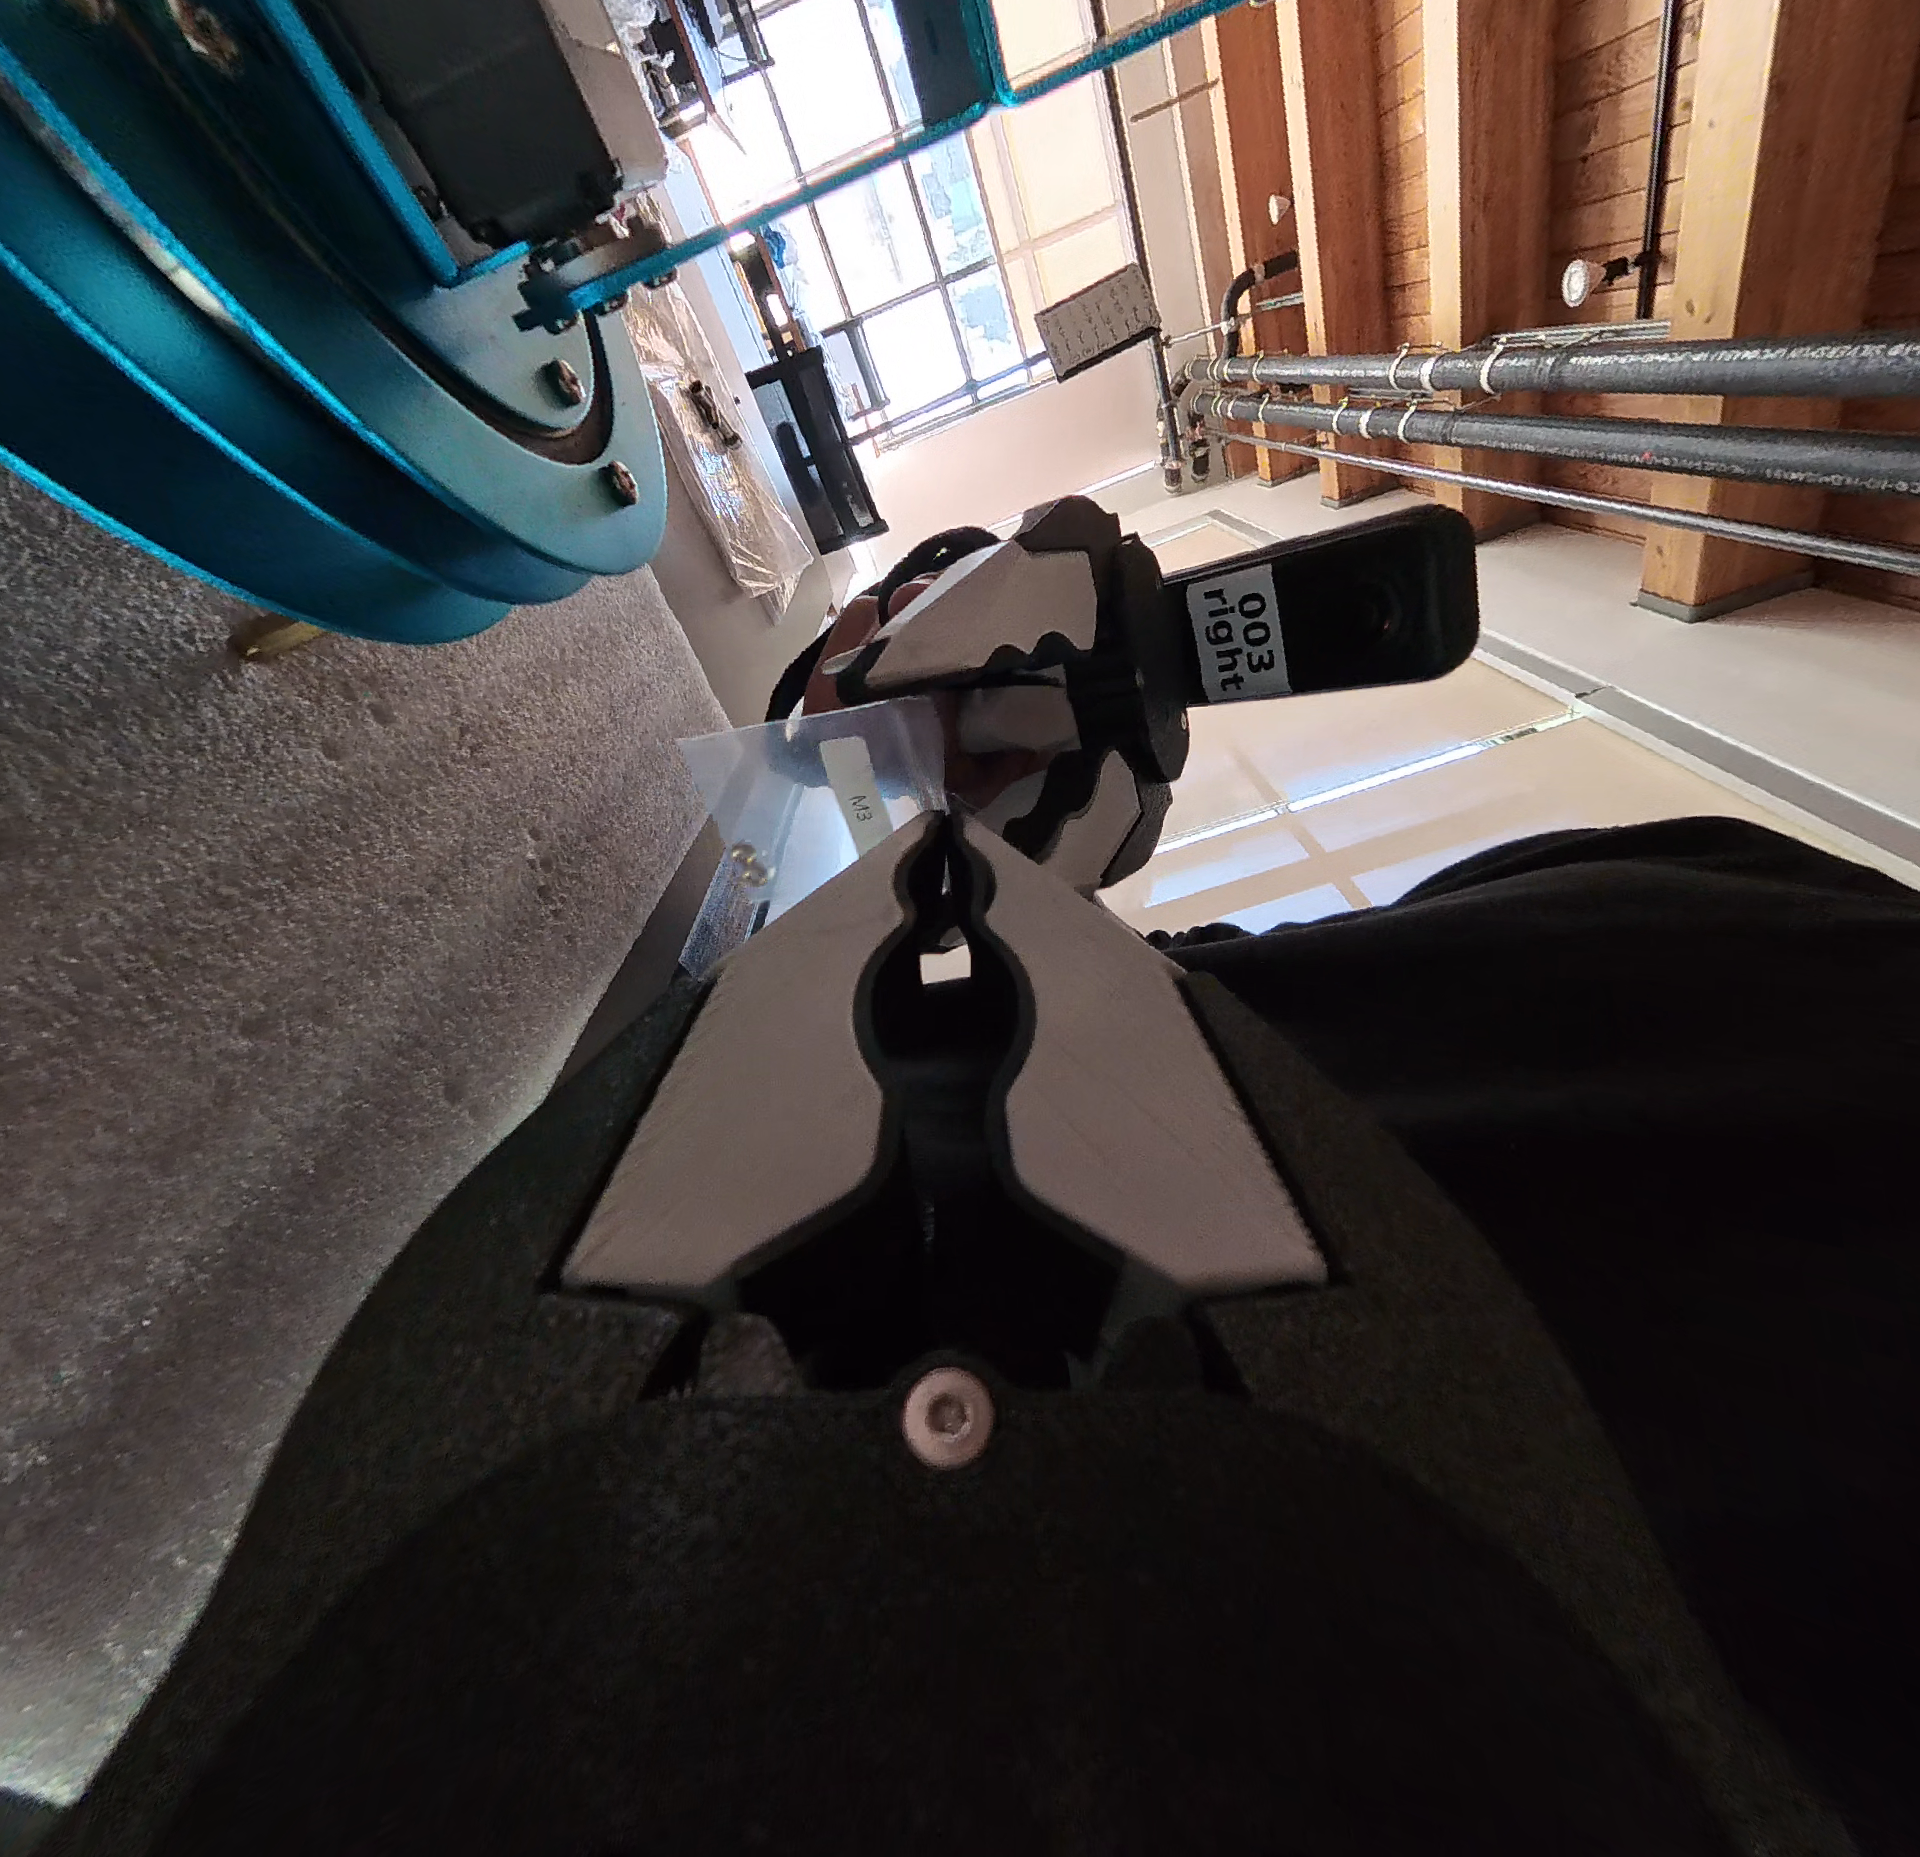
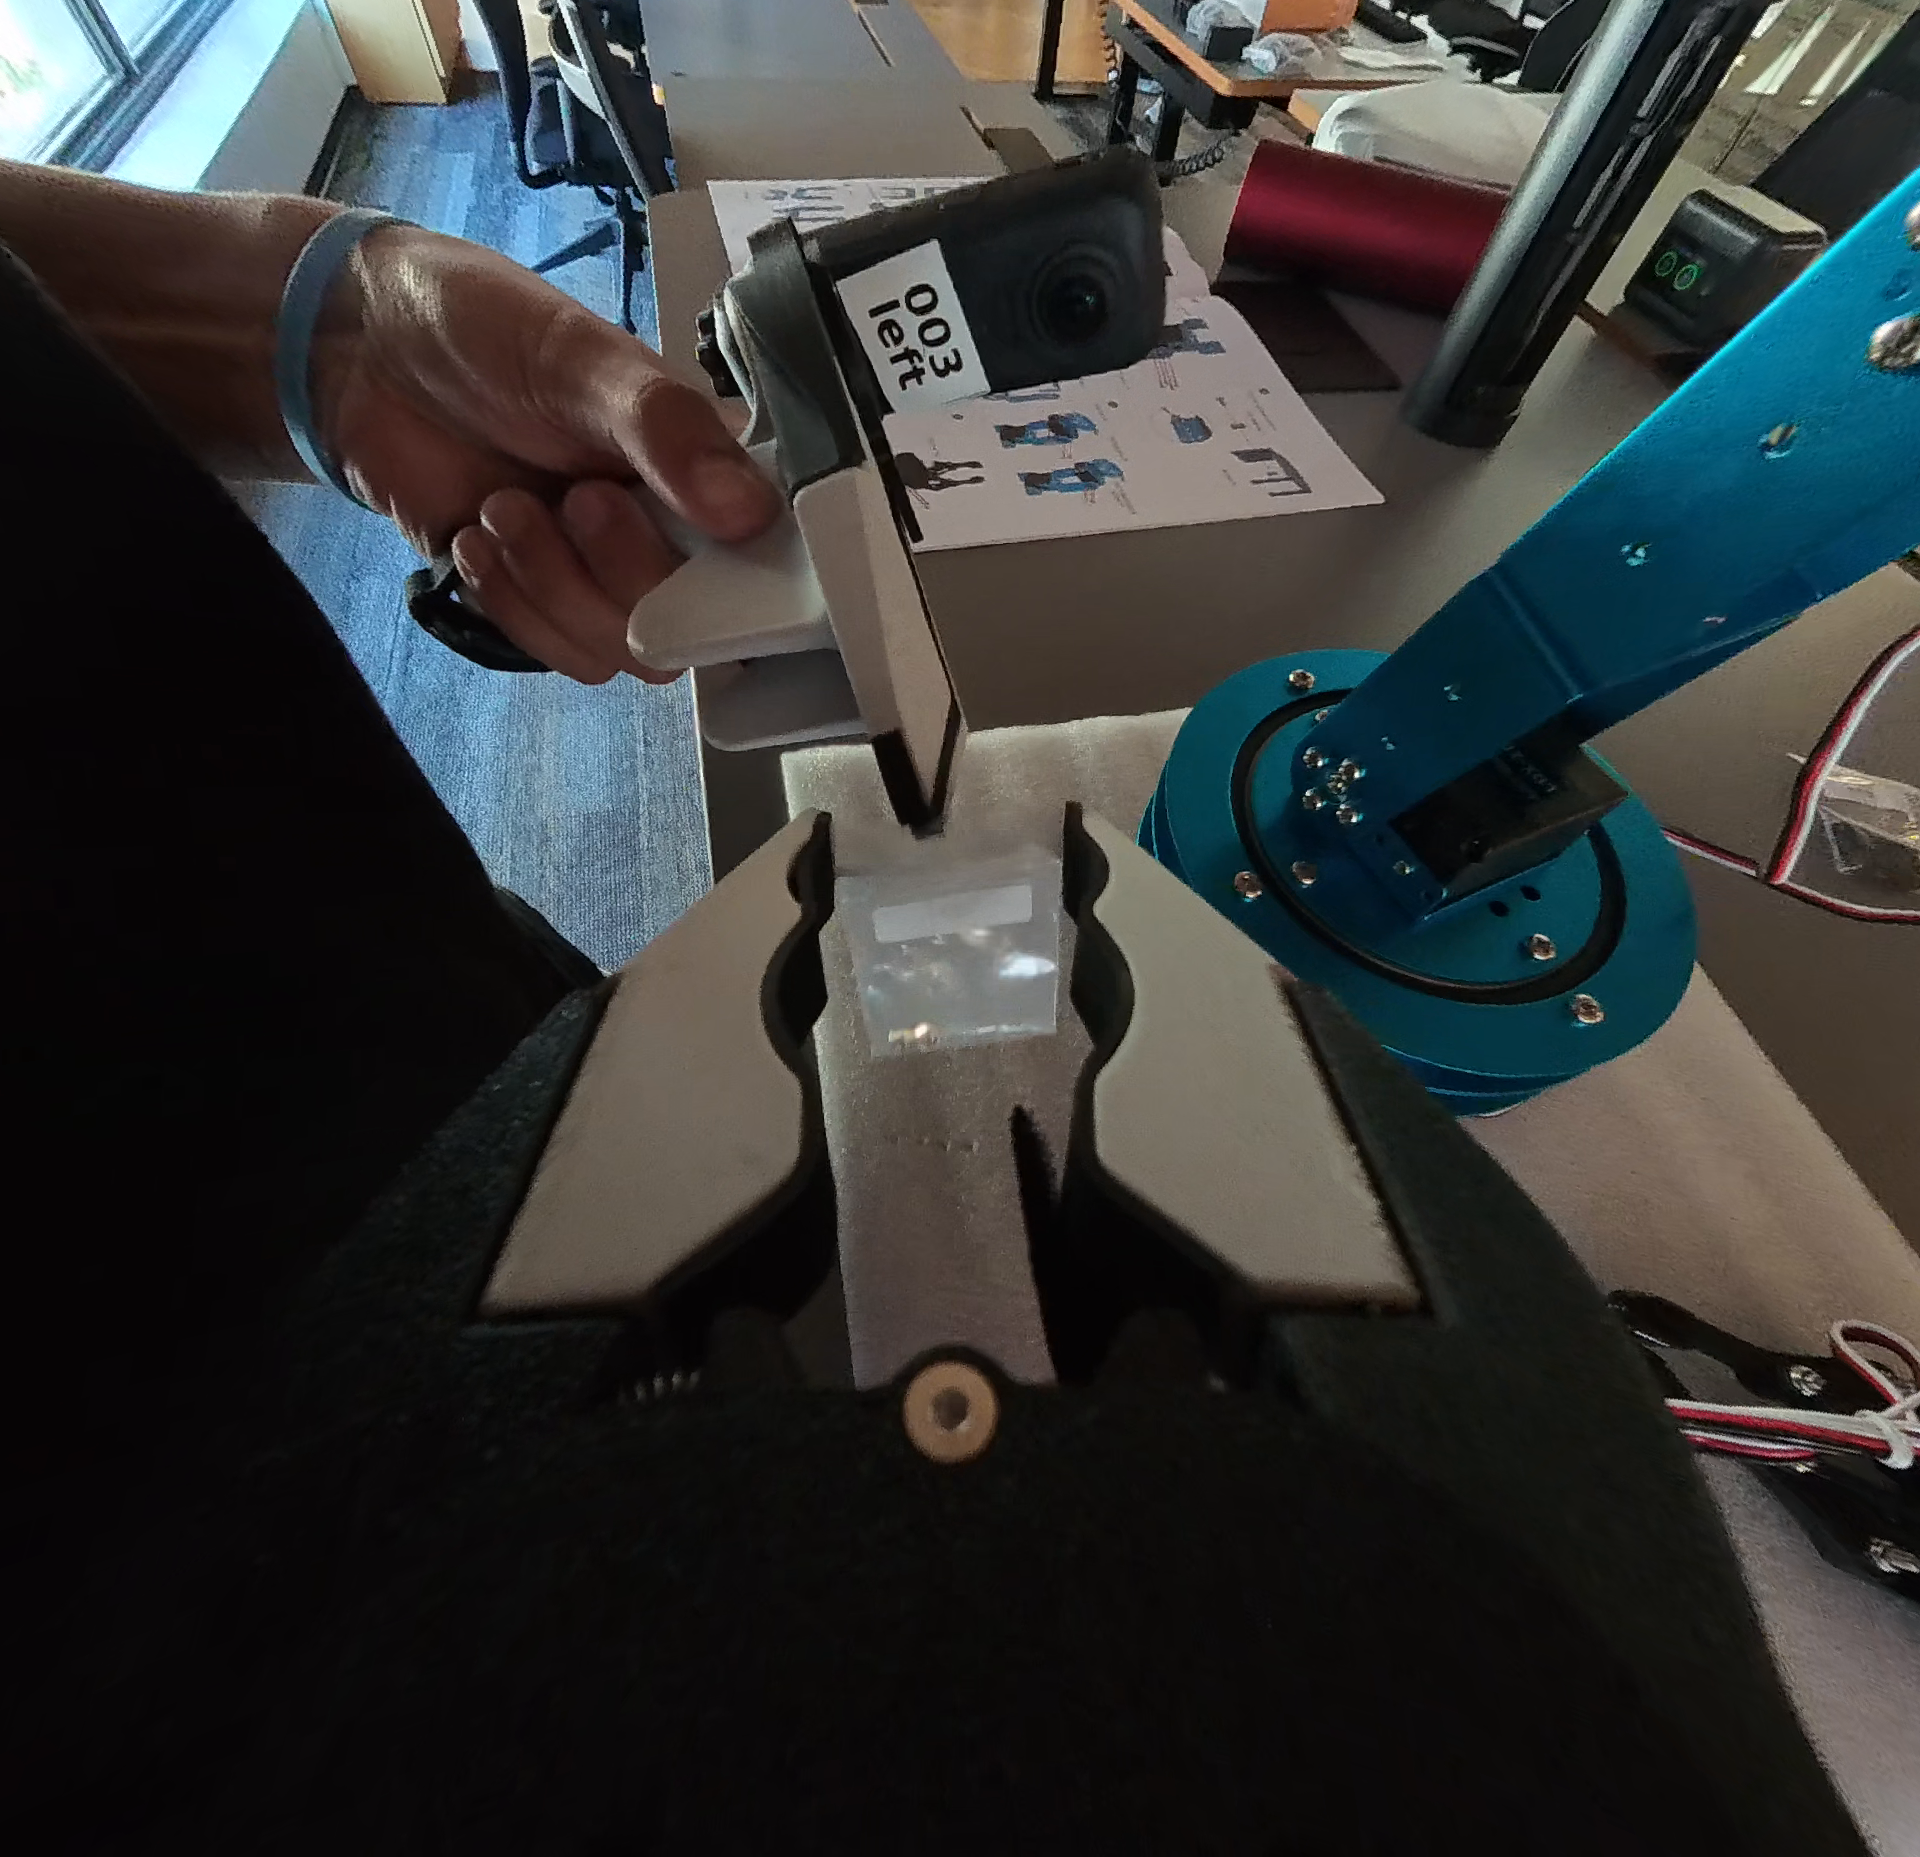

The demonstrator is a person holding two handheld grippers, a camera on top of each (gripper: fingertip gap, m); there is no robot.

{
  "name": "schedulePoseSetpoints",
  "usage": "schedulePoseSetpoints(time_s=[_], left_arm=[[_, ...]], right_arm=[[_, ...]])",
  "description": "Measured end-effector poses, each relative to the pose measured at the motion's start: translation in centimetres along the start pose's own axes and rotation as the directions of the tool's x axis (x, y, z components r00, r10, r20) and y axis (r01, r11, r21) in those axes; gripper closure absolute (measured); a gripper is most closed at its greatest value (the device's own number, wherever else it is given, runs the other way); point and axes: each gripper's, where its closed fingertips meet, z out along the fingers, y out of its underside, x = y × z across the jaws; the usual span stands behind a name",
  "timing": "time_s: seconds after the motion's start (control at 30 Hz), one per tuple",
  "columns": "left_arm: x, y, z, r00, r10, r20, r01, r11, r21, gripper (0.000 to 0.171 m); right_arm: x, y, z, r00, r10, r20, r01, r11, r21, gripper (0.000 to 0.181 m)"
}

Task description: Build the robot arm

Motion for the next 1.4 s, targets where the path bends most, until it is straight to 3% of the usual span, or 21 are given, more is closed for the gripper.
schedulePoseSetpoints(time_s=[0.43,0.77,1.4], left_arm=[[-0.8,-0.3,-1.0,0.998,0.054,0.022,-0.054,0.998,0.018,0.17],[0.0,0.2,0.3,0.992,0.125,0.022,-0.124,0.991,-0.06,0.157],[-0.9,0.1,0.1,0.991,0.116,0.06,-0.113,0.992,-0.052,0.161]], right_arm=[[0.0,0.1,0.2,1.0,0.015,0.012,-0.015,1.0,0.0,0.141],[-0.5,0.4,0.5,1.0,0.003,0.025,-0.002,1.0,-0.028,0.141],[-0.8,0.3,0.7,1.0,-0.02,0.021,0.02,0.999,-0.04,0.142]])
